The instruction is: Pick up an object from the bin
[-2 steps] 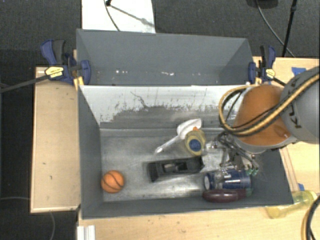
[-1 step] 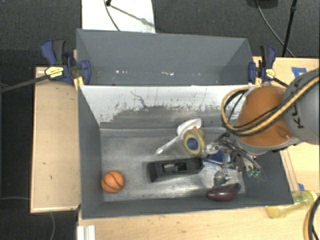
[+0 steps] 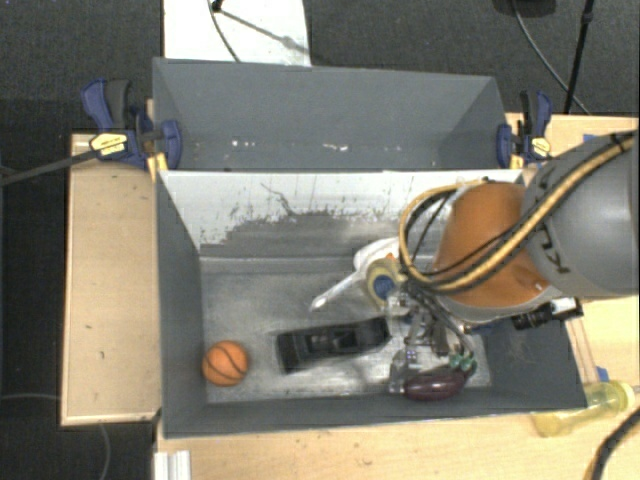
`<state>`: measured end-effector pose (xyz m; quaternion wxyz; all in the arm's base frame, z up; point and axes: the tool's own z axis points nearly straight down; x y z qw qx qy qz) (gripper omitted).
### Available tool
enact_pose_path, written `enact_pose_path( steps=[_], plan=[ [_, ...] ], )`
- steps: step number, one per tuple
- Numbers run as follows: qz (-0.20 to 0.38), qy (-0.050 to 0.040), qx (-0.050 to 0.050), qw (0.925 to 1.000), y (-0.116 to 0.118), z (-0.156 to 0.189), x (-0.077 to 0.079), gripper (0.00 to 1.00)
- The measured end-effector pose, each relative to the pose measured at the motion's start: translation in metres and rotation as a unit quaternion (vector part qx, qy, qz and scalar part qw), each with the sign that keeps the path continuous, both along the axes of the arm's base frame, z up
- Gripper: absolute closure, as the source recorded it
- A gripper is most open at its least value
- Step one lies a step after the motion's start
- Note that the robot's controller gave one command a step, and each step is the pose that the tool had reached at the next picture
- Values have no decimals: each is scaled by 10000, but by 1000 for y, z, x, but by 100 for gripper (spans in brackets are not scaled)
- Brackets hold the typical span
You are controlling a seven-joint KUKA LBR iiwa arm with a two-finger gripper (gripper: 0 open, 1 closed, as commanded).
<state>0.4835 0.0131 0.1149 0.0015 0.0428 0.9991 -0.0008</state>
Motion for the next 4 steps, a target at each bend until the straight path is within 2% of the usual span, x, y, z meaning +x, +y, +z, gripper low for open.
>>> enact_pose_path(
  steps=[1,2,4],
  plan=[
    [542,-33,5,9985,12,-43,15,0],
    [-1015,-73,-7,9948,40,-40,7,100],
    [-1009,-46,-8,9949,40,-37,6,100]
  ],
)
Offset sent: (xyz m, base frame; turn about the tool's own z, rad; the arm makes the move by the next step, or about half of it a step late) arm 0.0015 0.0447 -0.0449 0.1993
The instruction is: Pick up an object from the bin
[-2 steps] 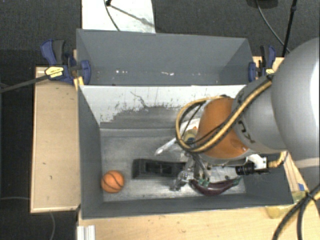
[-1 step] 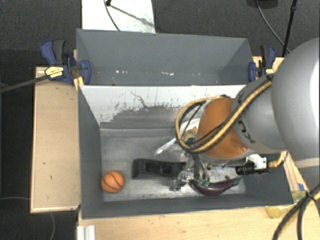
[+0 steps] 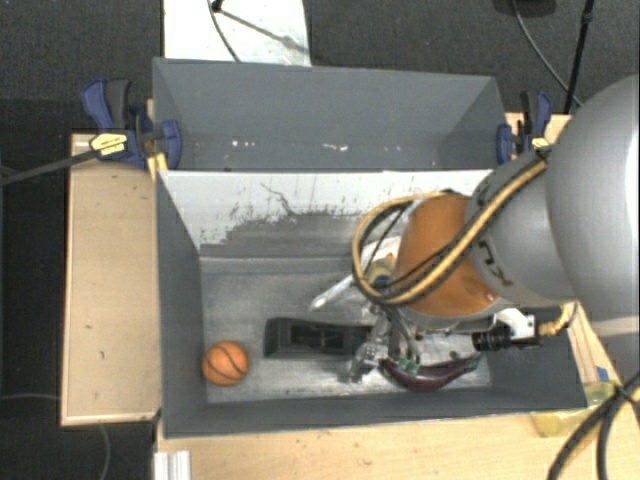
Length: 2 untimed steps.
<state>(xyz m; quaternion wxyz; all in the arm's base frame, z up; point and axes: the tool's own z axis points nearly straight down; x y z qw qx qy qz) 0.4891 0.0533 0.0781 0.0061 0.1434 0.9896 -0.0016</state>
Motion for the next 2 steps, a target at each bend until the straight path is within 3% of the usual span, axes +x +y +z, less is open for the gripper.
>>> enact_pose_path(
  steps=[1,2],
  plan=[
    [11,68,18,10000,2,17,-3,100],
    [29,55,27,10000,3,28,-2,100]
  ],
)
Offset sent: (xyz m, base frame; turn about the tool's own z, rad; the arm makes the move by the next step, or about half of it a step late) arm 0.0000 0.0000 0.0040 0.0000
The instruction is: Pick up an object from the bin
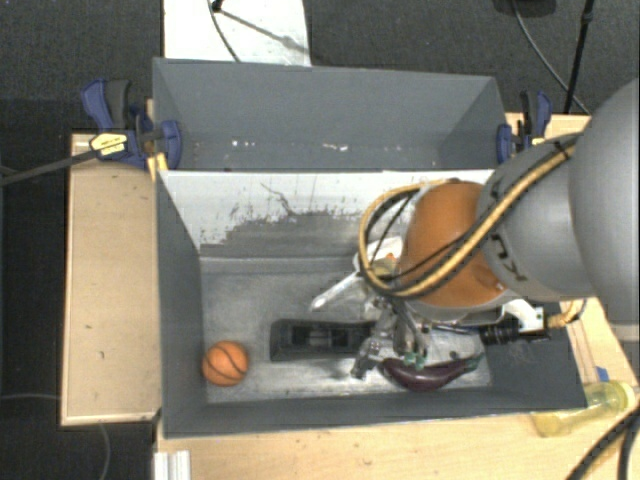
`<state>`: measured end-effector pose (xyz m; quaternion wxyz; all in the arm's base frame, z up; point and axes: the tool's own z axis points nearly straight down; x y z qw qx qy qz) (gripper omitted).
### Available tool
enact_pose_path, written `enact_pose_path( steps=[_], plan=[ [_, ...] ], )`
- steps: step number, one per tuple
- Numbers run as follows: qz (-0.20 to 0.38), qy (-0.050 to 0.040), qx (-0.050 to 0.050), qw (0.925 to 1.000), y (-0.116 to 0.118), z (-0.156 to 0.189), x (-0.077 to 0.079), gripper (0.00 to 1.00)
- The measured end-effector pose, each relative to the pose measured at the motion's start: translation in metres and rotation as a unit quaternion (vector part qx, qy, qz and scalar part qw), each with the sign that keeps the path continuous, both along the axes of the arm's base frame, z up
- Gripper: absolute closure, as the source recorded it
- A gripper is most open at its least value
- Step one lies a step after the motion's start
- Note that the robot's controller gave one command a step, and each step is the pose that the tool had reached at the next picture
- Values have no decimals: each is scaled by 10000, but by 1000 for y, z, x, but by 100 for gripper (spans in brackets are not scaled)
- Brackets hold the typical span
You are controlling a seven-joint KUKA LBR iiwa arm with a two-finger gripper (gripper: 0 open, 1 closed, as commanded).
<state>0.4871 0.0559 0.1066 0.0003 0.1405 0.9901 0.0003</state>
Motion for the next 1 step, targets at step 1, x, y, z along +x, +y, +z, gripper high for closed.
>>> enact_pose_path(
  steps=[1],
  plan=[
    [7,-2,2,10000,0,6,0,100]
  ],
)
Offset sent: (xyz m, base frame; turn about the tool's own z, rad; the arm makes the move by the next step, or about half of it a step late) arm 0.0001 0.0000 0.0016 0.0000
